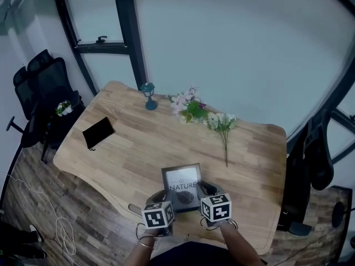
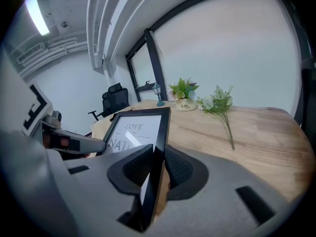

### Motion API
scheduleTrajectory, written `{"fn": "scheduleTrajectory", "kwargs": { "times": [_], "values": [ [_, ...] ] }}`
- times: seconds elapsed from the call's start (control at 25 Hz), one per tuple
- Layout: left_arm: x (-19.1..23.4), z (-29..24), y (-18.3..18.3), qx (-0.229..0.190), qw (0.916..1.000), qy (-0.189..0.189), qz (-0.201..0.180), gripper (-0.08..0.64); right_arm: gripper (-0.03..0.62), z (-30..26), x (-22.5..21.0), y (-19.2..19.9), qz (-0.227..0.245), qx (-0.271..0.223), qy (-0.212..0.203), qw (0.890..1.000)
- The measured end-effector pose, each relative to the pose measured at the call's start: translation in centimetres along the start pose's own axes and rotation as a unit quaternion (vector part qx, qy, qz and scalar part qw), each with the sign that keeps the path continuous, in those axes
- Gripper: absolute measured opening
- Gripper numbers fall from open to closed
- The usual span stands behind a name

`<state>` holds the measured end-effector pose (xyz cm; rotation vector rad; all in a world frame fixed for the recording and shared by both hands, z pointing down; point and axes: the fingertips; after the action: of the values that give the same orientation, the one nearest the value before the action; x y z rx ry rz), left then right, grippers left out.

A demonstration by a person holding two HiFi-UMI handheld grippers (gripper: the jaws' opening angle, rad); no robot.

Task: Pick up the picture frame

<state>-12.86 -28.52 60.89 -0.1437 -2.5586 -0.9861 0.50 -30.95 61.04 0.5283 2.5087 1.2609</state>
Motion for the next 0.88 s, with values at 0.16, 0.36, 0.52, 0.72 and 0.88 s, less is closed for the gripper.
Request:
{"fn": "scheduleTrajectory", "kwargs": {
  "times": [0.16, 0.36, 0.52, 0.72, 0.88],
  "values": [
    [-0.8, 1.0, 0.0, -0.009, 0.9999, 0.004, -0.008, 0.066, 0.075, 1.2, 0.0, -0.4, 0.002, -0.011, -0.001, 1.0],
    [-2.0, 2.4, 0.0, -0.022, 0.9996, 0.009, -0.018, 0.066, 0.075, 2.9, 0.0, -0.8, 0.005, -0.027, -0.002, 1.0],
    [-2.8, 3.5, 0.2, -0.031, 0.9992, 0.011, -0.021, 0.066, 0.075, 4.2, 0.1, -1.1, 0.009, -0.038, -0.001, 0.999],
    [-3.6, 4.9, 0.2, -0.045, 0.9986, 0.011, -0.024, 0.066, 0.075, 5.7, 0.4, -1.6, 0.018, -0.052, -0.004, 0.998],
    [-4.4, 6.1, 0.2, -0.058, 0.9979, 0.012, -0.026, 0.066, 0.075, 7.0, 0.5, -2.0, 0.023, -0.065, -0.005, 0.998]
  ]
}}
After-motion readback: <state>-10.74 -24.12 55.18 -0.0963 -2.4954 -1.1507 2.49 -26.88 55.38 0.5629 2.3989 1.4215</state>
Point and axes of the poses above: the fingertips, and each gripper's own axes: z backward along the fingers, x to its left, y out of its underside, and after that the axes turned 8 degrees about z, right-handed
